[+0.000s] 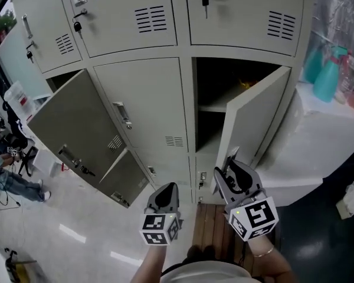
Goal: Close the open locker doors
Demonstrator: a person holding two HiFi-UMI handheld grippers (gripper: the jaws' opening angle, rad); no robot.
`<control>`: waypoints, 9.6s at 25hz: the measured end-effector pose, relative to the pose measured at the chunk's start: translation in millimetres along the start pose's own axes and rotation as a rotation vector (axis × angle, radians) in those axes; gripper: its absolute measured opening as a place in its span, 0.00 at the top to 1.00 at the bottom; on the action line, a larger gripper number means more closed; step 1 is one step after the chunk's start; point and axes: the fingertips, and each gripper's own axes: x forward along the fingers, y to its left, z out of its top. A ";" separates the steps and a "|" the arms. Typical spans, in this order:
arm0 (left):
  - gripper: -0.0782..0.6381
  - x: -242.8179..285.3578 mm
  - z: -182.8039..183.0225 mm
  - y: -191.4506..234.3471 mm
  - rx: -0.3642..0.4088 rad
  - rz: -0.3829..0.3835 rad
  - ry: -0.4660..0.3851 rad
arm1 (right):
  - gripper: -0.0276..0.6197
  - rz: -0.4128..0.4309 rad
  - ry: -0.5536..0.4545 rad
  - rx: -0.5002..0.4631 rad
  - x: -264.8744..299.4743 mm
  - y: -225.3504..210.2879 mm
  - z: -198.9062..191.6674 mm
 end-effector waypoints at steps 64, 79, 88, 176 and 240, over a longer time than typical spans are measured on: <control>0.86 -23.8 0.3 85.4 -0.032 0.321 0.007 | 0.77 0.209 0.079 -0.141 141.1 31.3 -19.0; 0.86 -149.8 -12.3 179.1 -0.086 0.585 -0.051 | 0.77 0.485 0.120 -0.134 153.1 198.2 -46.4; 0.86 -205.1 -11.0 226.2 -0.093 0.670 -0.070 | 0.77 0.568 0.135 -0.154 168.5 267.1 -54.4; 0.86 -191.8 -18.2 304.1 -0.203 0.951 -0.076 | 0.85 0.502 0.365 -0.136 465.1 316.1 -88.5; 0.86 -212.3 -60.6 327.1 -0.288 1.007 -0.039 | 0.76 0.584 0.568 -0.046 398.3 363.3 -262.3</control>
